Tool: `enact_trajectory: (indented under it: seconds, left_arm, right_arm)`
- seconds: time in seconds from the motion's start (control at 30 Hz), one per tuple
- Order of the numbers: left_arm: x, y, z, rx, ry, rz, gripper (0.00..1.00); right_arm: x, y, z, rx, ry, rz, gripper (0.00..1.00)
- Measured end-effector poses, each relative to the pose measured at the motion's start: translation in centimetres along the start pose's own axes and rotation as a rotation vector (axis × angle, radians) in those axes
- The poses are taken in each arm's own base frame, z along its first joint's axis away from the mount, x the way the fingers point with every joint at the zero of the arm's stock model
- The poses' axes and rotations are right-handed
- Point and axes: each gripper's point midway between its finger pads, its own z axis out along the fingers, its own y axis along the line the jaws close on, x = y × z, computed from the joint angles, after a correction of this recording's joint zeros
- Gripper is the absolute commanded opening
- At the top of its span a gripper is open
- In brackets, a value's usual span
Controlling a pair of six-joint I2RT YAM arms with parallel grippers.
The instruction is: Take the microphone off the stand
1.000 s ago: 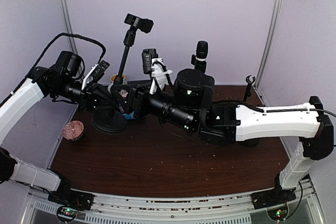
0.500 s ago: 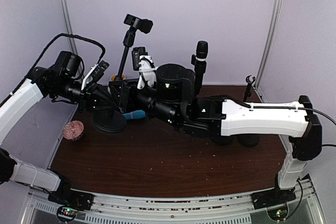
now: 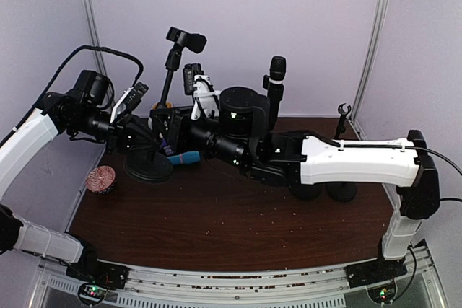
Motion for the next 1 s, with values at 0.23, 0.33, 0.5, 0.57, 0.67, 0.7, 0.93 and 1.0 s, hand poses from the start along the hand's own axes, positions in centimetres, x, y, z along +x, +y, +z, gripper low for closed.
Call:
enact_trajectory:
  seconds: [0.23, 0.33, 0.5, 0.57, 0.67, 0.7, 0.93, 1.0]
  left_arm:
    - [-0.7, -1.3, -0.2, 0.079, -0.045, -0.051, 0.0]
    - [-1.5, -2.8, -0.4, 0.156, -0.083, -0.069, 0.0]
    - [-2.2, -4.8, -0.8, 0.242, -0.117, -0.099, 0.0]
    - [-2.4, -5.2, -0.8, 0.261, -0.123, -0.108, 0.0]
    - [-2.5, -5.6, -0.9, 0.282, -0.131, -0.117, 0.0]
    - [-2.5, -5.6, -0.9, 0.287, -0.131, -0.12, 0.0]
    - [-2.5, -4.7, -0.7, 0.249, -0.123, -0.084, 0.0]
    - [-2.5, -4.3, -0.6, 0.232, -0.119, -0.08, 0.0]
  right_arm:
    - [-0.6, 1.7, -0.5, -0.264, -0.059, 0.051, 0.0]
    - [-1.3, 3.1, -1.2, -0.4, -0.083, 0.087, 0.0]
    - [-1.8, 4.9, -1.9, -0.589, -0.113, 0.154, 0.06]
    - [-1.9, 5.3, -2.0, -0.642, -0.112, 0.176, 0.14]
    - [-2.0, 5.6, -2.1, -0.692, -0.107, 0.2, 0.31]
    - [-2.0, 5.6, -2.2, -0.7, -0.105, 0.207, 0.39]
    - [-2.4, 4.5, -3.9, -0.628, -0.123, 0.256, 0.66]
    - [-2.7, 3.7, -4.6, -0.56, -0.139, 0.246, 0.65]
